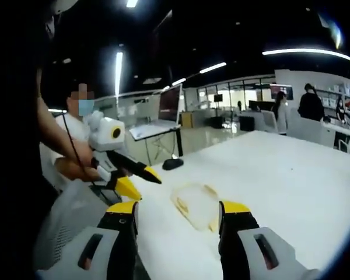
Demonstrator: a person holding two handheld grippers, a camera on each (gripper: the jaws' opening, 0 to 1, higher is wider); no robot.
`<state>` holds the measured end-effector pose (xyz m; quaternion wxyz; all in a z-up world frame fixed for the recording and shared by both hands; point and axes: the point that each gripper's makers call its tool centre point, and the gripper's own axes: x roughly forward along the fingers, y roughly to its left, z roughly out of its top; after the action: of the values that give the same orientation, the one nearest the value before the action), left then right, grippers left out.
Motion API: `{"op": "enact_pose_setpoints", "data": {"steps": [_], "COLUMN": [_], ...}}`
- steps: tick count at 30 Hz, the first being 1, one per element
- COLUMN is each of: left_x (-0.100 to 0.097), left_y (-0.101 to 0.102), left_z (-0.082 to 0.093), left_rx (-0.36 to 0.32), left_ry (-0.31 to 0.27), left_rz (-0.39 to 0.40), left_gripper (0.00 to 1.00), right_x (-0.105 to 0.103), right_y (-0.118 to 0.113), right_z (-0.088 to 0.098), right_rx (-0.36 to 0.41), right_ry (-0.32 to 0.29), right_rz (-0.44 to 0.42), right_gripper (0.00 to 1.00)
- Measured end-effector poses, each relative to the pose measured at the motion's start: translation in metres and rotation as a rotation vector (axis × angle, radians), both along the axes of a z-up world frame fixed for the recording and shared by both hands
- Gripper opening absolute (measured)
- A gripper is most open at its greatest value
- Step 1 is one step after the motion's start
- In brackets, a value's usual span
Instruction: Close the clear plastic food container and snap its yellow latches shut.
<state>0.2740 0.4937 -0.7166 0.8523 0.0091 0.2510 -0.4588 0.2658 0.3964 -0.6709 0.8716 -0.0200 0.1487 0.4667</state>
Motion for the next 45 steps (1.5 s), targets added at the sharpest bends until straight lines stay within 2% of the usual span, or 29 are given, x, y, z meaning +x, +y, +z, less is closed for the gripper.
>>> {"op": "enact_pose_setpoints", "data": {"steps": [5, 11, 19, 25, 32, 38, 45], "left_x": [0.009, 0.019, 0.037, 0.050, 0.065, 0.073, 0.079], "left_y": [0.009, 0.017, 0.033, 0.041, 0.049, 0.060, 0.062], "left_z": [-0.005, -0.010, -0.019, -0.025, -0.030, -0.036, -0.041], "left_rx": [0.028, 0.053, 0.071, 0.086, 0.110, 0.152, 0.188], "left_ry": [0.009, 0.005, 0.023, 0.031, 0.020, 0.003, -0.010], "left_rz": [-0.047, -0.093, -0.116, -0.146, -0.167, -0.194, -0.215], "left_gripper": [0.43, 0.42, 0.40, 0.39, 0.39, 0.39, 0.38], "right_x": [0.013, 0.028, 0.043, 0.057, 0.063, 0.067, 0.069], "right_y": [0.005, 0.007, 0.008, 0.012, 0.022, 0.027, 0.027], "right_z": [-0.002, -0.003, -0.019, -0.019, -0.032, -0.037, -0.043], "right_rx": [-0.019, -0.007, -0.066, -0.053, -0.134, -0.163, -0.187], "right_ry": [-0.007, 0.000, 0.015, 0.030, 0.023, 0.026, 0.029], "right_rz": [-0.023, -0.063, -0.073, -0.096, -0.040, -0.016, 0.006], "right_gripper": [0.53, 0.53, 0.55, 0.55, 0.54, 0.54, 0.53]}}
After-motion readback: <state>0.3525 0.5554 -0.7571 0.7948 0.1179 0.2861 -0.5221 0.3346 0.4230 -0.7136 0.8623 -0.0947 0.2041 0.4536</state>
